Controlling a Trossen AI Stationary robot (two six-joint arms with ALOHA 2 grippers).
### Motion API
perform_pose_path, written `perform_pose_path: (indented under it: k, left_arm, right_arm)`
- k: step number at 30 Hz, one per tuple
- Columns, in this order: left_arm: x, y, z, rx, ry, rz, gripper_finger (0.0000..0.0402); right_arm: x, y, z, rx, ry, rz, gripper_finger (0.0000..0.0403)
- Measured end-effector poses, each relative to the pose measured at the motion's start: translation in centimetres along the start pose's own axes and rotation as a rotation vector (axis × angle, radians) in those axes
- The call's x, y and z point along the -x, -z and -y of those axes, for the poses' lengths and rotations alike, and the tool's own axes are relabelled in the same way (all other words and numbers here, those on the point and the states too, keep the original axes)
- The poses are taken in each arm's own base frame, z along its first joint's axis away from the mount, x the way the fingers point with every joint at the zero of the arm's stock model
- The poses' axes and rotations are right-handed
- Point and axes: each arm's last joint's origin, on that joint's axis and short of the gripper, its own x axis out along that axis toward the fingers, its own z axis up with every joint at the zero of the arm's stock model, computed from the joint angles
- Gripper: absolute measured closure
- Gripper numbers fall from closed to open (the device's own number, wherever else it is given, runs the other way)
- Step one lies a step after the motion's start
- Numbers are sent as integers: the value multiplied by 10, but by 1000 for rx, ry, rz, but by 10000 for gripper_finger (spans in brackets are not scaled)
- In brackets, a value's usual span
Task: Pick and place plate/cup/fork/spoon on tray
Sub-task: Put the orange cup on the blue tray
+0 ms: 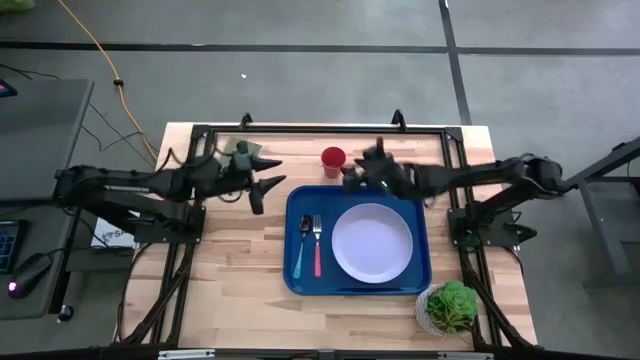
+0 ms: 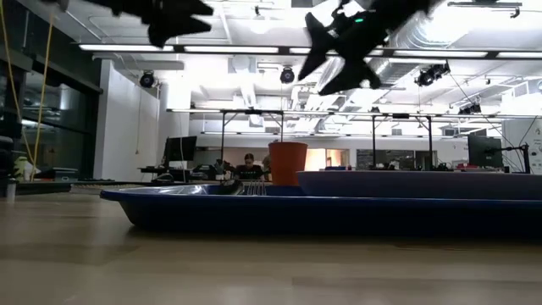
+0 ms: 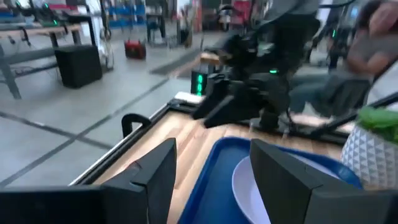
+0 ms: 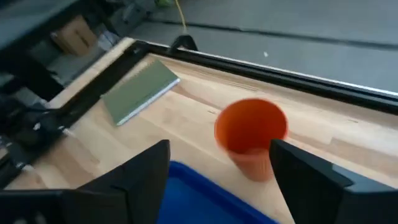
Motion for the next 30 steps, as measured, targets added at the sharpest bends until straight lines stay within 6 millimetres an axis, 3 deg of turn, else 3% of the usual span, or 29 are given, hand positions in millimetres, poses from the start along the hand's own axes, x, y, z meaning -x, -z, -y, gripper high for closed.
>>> perform_pose_path:
  k: [5, 9, 12, 17, 25, 30]
  left_arm:
    - [15, 30, -2, 68, 27, 62, 216]
    - [19, 33, -1, 94, 43, 54, 216]
    - [20, 34, 4, 108, 75, 52, 216]
    - [23, 34, 12, 69, 124, 53, 216]
    - [24, 31, 14, 45, 140, 83, 216]
    - [24, 31, 14, 45, 140, 83, 216]
  right_arm:
    - [-40, -32, -12, 72, 187, -135, 131]
    - [-78, -49, -11, 145, 351, -262, 130]
    - [-104, -47, -1, 156, 465, -357, 130]
    - [-140, -37, 13, 123, 487, -462, 130]
    - [-154, -32, 26, 102, 514, -497, 135]
    - [-156, -33, 29, 121, 518, -501, 182]
